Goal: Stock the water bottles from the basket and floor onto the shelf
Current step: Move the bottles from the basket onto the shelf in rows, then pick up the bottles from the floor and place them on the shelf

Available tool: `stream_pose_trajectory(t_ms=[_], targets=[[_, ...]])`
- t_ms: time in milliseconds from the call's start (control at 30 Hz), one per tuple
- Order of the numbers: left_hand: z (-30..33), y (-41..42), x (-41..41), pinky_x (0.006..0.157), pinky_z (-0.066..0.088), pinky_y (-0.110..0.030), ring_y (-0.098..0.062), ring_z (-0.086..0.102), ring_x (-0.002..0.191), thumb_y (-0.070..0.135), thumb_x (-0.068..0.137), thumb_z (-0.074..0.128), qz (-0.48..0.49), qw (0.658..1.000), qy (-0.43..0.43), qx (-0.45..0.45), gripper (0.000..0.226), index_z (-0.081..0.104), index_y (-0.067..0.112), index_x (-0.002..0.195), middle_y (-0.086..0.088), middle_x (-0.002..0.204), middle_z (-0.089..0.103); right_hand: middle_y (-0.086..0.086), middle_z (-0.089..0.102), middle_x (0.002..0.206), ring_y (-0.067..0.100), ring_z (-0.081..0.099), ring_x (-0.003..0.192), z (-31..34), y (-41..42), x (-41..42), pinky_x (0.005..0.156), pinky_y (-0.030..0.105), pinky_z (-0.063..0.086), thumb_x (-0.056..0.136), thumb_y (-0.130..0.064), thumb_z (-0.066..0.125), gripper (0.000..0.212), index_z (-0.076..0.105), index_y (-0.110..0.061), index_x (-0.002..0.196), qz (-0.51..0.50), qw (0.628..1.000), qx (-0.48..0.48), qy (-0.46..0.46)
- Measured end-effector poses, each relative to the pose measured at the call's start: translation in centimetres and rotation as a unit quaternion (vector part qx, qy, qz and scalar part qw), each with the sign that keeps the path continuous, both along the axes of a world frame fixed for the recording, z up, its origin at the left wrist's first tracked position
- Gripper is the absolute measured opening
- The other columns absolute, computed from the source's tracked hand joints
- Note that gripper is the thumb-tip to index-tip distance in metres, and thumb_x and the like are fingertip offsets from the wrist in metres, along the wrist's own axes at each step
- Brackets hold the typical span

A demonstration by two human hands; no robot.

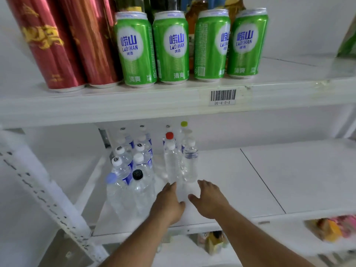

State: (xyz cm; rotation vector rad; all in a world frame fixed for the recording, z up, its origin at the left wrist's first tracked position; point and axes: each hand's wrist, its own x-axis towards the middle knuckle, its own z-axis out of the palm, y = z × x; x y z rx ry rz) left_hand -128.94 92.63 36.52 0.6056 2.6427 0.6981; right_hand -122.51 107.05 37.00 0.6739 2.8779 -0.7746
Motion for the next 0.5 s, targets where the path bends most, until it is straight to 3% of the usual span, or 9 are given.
stream_pose_trajectory(t_ms=[167,400,500], targets=[[-0.3,-1.7,3.1,0.116,0.031,-0.038,-0.023,0.023,0.148,0.039,0.094,0.053,-0.04,0.998,0.013,-0.045,0.074,0.015,0.026,0.156,0.001,0.165,0.008,0.008,0.021,0.164,0.026,0.012,0.153,-0.1,-2.5,4.1,0.122,0.036,0.012,0.097,-0.057,0.042,0.077,0.021,-0.012,0.157,0.03,0.997,0.066,-0.017],[-0.7,-0.6,7.7,0.116,0.03,-0.039,-0.021,0.022,0.149,0.039,0.094,0.054,-0.087,0.994,0.006,-0.063,0.072,0.019,0.028,0.156,0.006,0.165,0.008,0.007,0.017,0.166,0.024,0.009,0.154,-1.4,-1.7,9.7,0.125,0.039,0.013,0.096,-0.058,0.041,0.079,0.018,-0.013,0.158,-0.014,0.997,0.068,-0.037],[-1.1,1.1,10.2,0.116,0.031,-0.038,-0.021,0.025,0.148,0.035,0.095,0.051,-0.125,0.989,0.003,-0.074,0.068,0.02,0.027,0.156,0.005,0.165,0.011,0.01,0.027,0.162,0.027,0.018,0.151,-1.8,-0.6,13.3,0.124,0.037,0.016,0.098,-0.054,0.04,0.074,0.025,-0.009,0.154,-0.038,0.997,0.059,-0.045]])
